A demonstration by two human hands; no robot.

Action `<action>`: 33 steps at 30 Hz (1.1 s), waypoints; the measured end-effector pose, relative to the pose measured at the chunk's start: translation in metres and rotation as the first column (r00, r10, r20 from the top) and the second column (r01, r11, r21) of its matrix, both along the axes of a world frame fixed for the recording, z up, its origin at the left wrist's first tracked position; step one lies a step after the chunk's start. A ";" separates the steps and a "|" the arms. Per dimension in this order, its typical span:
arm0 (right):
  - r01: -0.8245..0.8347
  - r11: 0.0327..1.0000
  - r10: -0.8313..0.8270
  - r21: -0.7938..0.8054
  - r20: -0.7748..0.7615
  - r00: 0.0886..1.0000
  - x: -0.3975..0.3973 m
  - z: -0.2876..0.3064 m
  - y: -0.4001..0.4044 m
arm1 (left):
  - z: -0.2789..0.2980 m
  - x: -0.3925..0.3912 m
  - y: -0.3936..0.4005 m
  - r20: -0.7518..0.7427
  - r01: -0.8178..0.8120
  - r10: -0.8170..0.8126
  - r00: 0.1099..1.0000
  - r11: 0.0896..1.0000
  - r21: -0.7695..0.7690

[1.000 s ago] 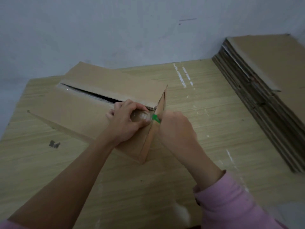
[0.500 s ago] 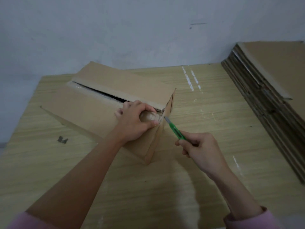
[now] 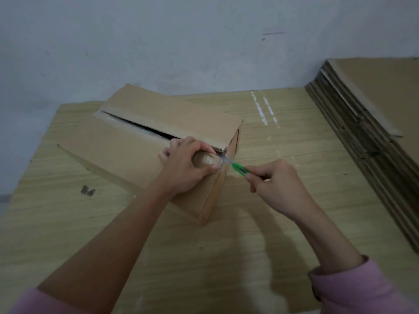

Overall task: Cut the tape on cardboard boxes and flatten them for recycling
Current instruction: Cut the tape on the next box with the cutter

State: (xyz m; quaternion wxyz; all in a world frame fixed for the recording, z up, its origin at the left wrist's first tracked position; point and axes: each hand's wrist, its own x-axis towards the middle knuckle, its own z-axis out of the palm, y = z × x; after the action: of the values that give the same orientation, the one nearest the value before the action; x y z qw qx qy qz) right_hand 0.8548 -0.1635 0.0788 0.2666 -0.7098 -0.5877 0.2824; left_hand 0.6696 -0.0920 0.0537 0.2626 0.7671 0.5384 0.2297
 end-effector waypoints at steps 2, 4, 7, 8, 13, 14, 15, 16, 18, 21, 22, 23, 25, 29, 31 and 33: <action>-0.039 0.998 0.041 -0.046 0.041 0.998 0.001 0.008 0.009 | -0.001 0.001 0.000 0.001 -0.002 0.002 1.000 1.000 0.008; -0.081 0.994 0.087 -0.072 0.084 0.993 -0.001 0.011 0.018 | -0.001 0.001 0.001 -0.001 -0.003 0.003 1.000 1.000 0.006; -0.126 0.988 0.136 -0.094 0.108 0.985 -0.003 0.010 0.023 | -0.001 0.001 0.001 -0.001 0.003 -0.003 1.000 1.000 -0.001; -0.124 0.987 0.134 -0.105 0.101 0.986 -0.002 0.010 0.023 | 0.000 0.000 0.001 -0.003 0.004 -0.004 1.000 1.000 -0.006; -0.083 0.970 0.064 -0.227 -0.092 0.994 0.003 0.014 0.020 | -0.002 0.002 0.001 -0.012 0.020 -0.020 1.000 1.000 -0.011; -0.070 0.964 0.031 -0.258 -0.153 0.988 0.002 0.015 0.021 | -0.002 0.002 0.001 -0.010 0.021 -0.021 1.000 1.000 -0.006; -0.053 0.958 -0.007 -0.283 -0.208 0.978 0.001 0.015 0.022 | -0.002 0.001 0.002 -0.005 0.021 -0.021 1.000 1.000 -0.005; -0.038 0.950 -0.045 -0.309 -0.257 0.965 0.000 0.017 0.024 | -0.003 0.001 0.001 0.002 0.023 -0.023 1.000 1.000 -0.002; -0.031 0.932 -0.097 -0.361 -0.332 0.938 0.000 0.020 0.027 | -0.003 0.001 0.002 0.016 0.030 -0.030 0.999 0.999 0.012; 0.008 0.939 -0.129 -0.344 -0.329 0.935 -0.001 0.015 0.026 | -0.002 0.001 0.003 -0.011 0.038 -0.037 0.999 0.999 0.024; 0.028 0.952 -0.118 -0.305 -0.282 0.952 -0.001 0.011 0.025 | 0.000 0.000 0.003 -0.045 0.056 -0.054 0.997 0.998 0.028; 0.038 0.964 -0.098 -0.263 -0.222 0.970 -0.002 0.007 0.023 | 0.002 -0.001 0.005 -0.097 0.085 -0.081 0.992 0.996 0.037; 0.022 0.980 -0.045 -0.195 -0.115 0.992 -0.005 0.001 0.019 | 0.009 -0.003 0.009 -0.238 0.174 -0.157 0.959 0.983 0.053; -0.012 0.993 0.003 -0.115 -0.080 0.997 -0.009 -0.004 0.013 | 0.024 0.001 0.020 -0.367 0.238 -0.237 0.899 0.970 -0.043; -0.049 0.995 0.048 -0.083 -0.021 0.999 -0.010 -0.007 0.010 | 0.026 0.002 0.022 -0.314 0.215 -0.228 0.922 0.974 -0.076; -0.044 0.996 0.044 -0.077 -0.005 0.999 -0.009 -0.011 0.009 | 0.026 0.004 0.020 -0.243 0.184 -0.211 0.947 0.975 -0.128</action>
State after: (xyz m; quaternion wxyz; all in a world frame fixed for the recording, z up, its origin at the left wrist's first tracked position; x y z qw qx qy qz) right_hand 0.8456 -0.1549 0.0677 0.2335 -0.7060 -0.5914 0.3119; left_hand 0.6733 -0.0717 0.0793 0.2523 0.8256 0.4993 0.0734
